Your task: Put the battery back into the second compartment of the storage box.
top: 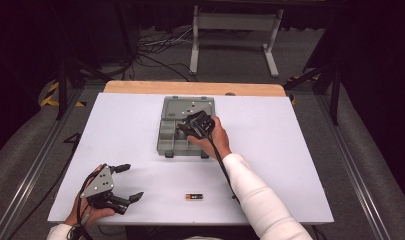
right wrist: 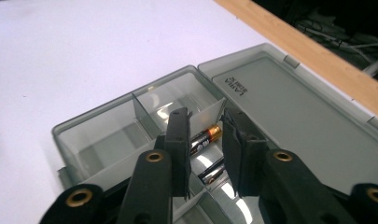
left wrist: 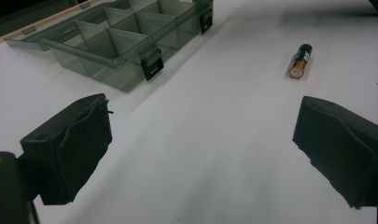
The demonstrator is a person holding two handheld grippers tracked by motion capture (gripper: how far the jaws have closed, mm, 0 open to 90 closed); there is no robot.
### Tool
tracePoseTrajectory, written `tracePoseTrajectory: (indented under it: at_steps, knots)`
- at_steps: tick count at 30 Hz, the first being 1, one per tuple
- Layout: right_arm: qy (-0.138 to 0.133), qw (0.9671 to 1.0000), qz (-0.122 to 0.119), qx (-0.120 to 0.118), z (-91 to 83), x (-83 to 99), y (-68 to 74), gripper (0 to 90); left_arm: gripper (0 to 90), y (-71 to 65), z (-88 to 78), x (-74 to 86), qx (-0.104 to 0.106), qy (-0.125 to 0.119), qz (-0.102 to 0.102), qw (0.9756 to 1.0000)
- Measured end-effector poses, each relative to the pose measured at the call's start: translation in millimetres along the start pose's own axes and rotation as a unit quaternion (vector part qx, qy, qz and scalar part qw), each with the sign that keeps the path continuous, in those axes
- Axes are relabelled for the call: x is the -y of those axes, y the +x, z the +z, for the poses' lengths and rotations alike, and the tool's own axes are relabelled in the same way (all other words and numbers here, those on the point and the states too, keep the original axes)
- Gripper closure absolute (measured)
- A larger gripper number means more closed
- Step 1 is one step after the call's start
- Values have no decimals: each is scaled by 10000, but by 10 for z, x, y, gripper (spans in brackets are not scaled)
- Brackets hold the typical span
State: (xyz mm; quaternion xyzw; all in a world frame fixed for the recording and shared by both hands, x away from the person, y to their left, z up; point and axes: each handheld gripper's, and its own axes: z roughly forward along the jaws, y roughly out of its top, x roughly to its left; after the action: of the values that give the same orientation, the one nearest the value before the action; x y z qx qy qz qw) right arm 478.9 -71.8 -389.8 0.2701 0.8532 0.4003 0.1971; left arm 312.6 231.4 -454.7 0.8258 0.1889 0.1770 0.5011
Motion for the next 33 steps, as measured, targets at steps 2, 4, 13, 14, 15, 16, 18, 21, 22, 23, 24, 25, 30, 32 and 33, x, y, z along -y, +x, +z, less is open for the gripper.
tracePoseTrajectory:
  at_steps: [2, 4, 13, 14, 15, 16, 18, 21, 22, 23, 24, 25, 30, 32, 33]
  knots:
    - [-133, 9999, 19, -49, -60, 9, -7, 689, 47, 3, 0, -4, -29, -11, 25, 10000]
    - [-209, 9997, 37, -99, -113, 36, -14, 677, 47, 0, -7, -9, -47, -24, 25, 10000]
    - [-430, 9986, -234, -201, -305, 129, -27, 575, 46, 0, -25, -6, -71, -44, 45, 10000]
    - [-430, 9986, -234, -201, -305, 129, -27, 575, 46, 0, -25, -6, -71, -44, 45, 10000]
    - [-454, 9984, -277, -195, -333, 140, -34, 568, 46, 0, -27, -6, -68, -42, 41, 10000]
    - [-473, 9982, -284, -221, -353, 146, -39, 557, 46, 1, -28, -8, -77, -33, 55, 9999]
    - [-536, 9979, -294, -230, -394, 158, -42, 533, 46, -1, -27, -9, -74, -18, 52, 10000]
    - [-607, 9973, -300, -272, -460, 182, -22, 500, 46, -8, -25, -11, -77, -39, 49, 10000]
    - [-642, 9971, -314, -275, -483, 191, -16, 487, 46, -10, -26, -10, -78, -37, 47, 10000]
    - [-680, 9967, -334, -288, -512, 203, -7, 470, 46, -9, -27, -10, -75, -33, 54, 10000]
    - [-675, 9967, -351, -284, -528, 211, -2, 456, 46, -8, -27, -8, -73, -35, 36, 10000]
    - [-687, 9966, -357, -281, -547, 220, 5, 430, 45, -7, -25, -6, -83, -43, 37, 9999]
    - [-706, 9959, -445, -346, -618, 274, 56, 304, 45, -3, -22, -10, -52, -24, 45, 10000]
    - [-718, 9958, -461, -334, -639, 301, 84, 261, 45, -1, -17, -9, -38, -25, 29, 10000]
    - [-719, 9956, -485, -356, -650, 314, 100, 254, 45, 1, -17, -10, -54, -17, 34, 10000]
